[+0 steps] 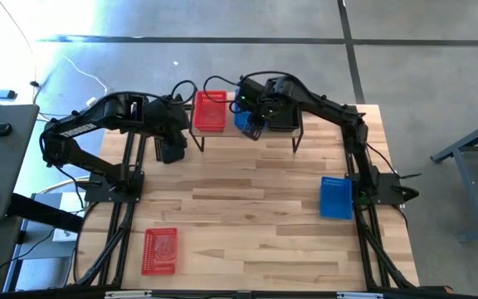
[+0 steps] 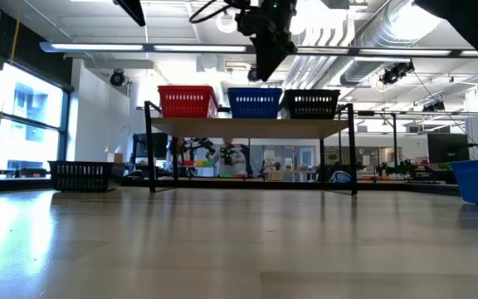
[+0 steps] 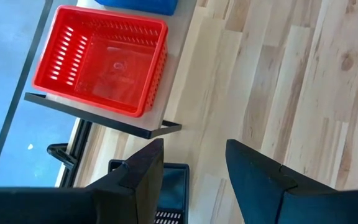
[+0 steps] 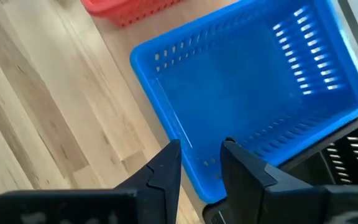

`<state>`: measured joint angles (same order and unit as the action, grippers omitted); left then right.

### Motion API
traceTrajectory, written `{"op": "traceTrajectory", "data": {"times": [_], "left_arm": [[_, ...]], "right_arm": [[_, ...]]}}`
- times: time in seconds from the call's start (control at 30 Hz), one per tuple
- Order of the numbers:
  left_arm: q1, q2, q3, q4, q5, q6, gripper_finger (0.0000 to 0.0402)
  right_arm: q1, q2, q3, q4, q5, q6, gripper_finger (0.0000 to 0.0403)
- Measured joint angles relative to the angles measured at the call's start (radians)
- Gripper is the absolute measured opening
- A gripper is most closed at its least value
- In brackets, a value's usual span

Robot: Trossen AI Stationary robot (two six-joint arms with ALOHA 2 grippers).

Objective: Stack baskets on shelf by color
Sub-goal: Stack the top blue basket on top of the blue basket on the shelf, then stack the black basket on top of the black basket on the shelf

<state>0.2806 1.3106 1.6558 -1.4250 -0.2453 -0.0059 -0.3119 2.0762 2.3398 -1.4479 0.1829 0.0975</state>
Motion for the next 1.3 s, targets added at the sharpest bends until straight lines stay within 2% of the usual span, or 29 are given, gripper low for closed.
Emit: {"op": "traceTrajectory", "data": {"times": [0.27, 0.57, 1.0, 1.3], "left_arm": [[0.0, 0.0, 0.0, -0.001, -0.009, 0.001, 0.0165], [-0.014, -0.009, -0.026, -0.046, -0.004, -0.073, 0.0165], [-0.088, -0.173, -0.378, 0.061, 0.085, -0.15, 0.0165], [-0.091, -0.209, -0.58, 0.093, 0.088, -0.161, 0.0165]], "right_arm": [[0.004, 0.011, 0.013, -0.011, 0.01, -0.004, 0.0099], [0.012, -0.049, 0.011, -0.001, 0.011, 0.035, 0.0099], [0.066, -0.113, 0.011, -0.009, 0.02, 0.174, 0.0099], [0.12, -0.141, 0.015, -0.062, 0.024, 0.298, 0.0099]]}}
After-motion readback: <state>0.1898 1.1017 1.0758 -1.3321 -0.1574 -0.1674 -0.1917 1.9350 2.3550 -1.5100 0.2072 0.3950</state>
